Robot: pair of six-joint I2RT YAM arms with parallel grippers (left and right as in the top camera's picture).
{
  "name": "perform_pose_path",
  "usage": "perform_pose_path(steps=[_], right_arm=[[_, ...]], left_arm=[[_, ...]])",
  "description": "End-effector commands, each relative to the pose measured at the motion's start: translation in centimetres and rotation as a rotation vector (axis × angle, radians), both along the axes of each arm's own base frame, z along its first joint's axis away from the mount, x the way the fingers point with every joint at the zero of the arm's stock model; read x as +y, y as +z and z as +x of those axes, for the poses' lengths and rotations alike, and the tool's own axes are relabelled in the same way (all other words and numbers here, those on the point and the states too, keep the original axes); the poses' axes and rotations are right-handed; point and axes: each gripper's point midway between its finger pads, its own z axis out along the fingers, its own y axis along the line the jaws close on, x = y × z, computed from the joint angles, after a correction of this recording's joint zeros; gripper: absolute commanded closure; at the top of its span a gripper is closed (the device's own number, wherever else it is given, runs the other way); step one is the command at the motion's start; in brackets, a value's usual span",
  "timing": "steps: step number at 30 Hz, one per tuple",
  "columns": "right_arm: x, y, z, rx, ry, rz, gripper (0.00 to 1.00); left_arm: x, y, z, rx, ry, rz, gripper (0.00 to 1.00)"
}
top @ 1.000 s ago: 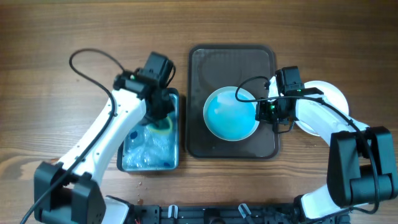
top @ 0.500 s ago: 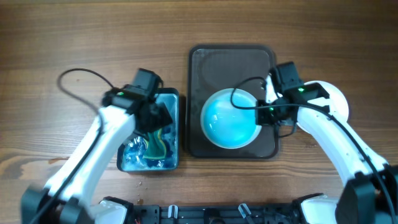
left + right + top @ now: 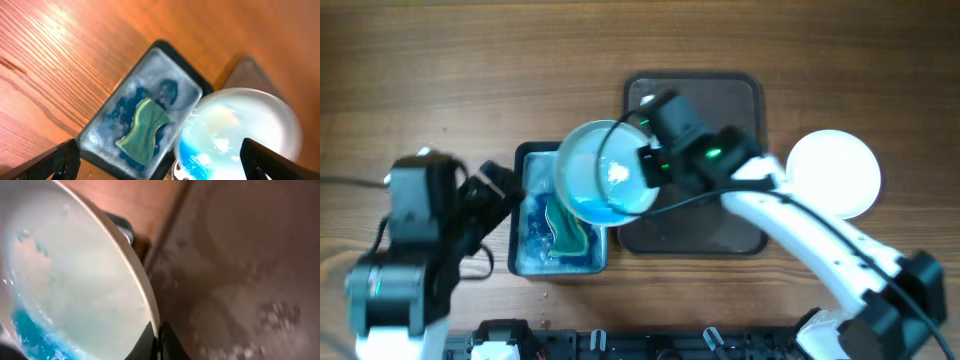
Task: Clean dirty plates on tray and stack at the side
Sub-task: 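Lift the plate with the right gripper and hold it tilted over the water tray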
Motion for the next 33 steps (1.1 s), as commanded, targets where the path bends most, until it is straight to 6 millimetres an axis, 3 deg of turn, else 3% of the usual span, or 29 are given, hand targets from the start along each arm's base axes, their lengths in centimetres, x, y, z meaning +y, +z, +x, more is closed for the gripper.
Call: perform_pose_path(steps=[1, 6, 16, 24, 33], right_arm=[[0.8, 1.2, 1.8, -0.212, -0.083, -0.115, 0.96], [1.1, 4.9, 1.8, -0.48, -0.158, -0.239, 0.96], [2.6, 10.5, -0.1, -0.807, -0.139, -0.452, 0.95], [4.8, 13.6, -1.4, -0.934, -0.091, -0.504, 0.96], [5.7, 14.4, -1.9, -0.965, -0.021, -0.557, 0.96]], left_arm=[[0.2, 2.1, -1.1, -0.096, 0.005, -0.001, 0.0], [0.2, 2.6, -1.6, -0.126, 0.004, 0.0, 0.0], [0.2, 2.6, -1.5, -0.123, 0.004, 0.0, 0.0], [0.2, 2.6, -1.5, -0.123, 0.004, 0.0, 0.0], [0.2, 2.6, -1.5, -0.123, 0.004, 0.0, 0.0]])
